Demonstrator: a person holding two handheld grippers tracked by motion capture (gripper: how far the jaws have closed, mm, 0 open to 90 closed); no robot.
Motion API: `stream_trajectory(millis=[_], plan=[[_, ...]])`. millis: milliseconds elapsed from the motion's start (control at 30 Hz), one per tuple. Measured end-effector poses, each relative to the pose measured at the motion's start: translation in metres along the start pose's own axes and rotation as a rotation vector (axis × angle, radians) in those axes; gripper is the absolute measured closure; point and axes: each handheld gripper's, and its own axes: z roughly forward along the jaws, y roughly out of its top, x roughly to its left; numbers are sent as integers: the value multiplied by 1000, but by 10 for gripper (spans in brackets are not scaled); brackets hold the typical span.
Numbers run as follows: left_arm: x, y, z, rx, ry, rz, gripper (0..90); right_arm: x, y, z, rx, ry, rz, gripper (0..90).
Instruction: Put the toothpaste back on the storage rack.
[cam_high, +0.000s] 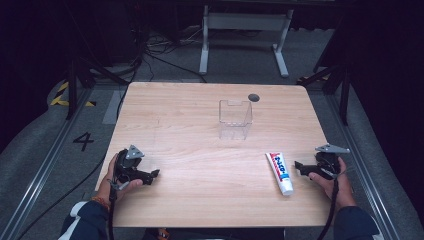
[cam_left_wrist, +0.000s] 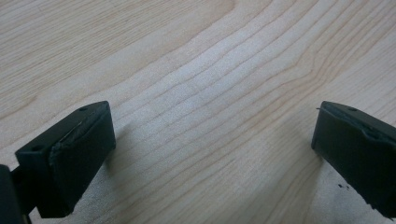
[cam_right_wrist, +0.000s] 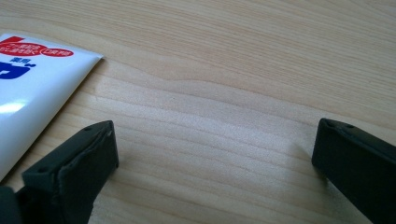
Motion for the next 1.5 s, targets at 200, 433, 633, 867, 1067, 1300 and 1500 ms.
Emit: stream_trajectory(millis=[200, 433, 633, 867, 1067, 1300, 1500], plan=[[1, 0, 0, -4, 4, 11, 4, 1, 0, -1, 4, -7, 8, 4], [2, -1, -1, 0, 3, 23, 5, 1, 3, -3, 50, -12, 8, 4], [2, -1, -1, 0, 3, 24, 5, 2, 4, -7, 72, 19, -12, 79], [2, -1, -1, 0, 3, 23, 4, 8, 6, -14, 76, 61, -40, 200], [2, -1, -1, 0, 3, 23, 5, 17, 12, -23, 70, 101, -71, 218], [2, -1, -1, 0, 2, 23, 4, 33, 23, -37, 57, 147, -94, 247], [2, -1, -1, 0, 2, 23, 4, 51, 34, -43, 61, 161, -110, 242]])
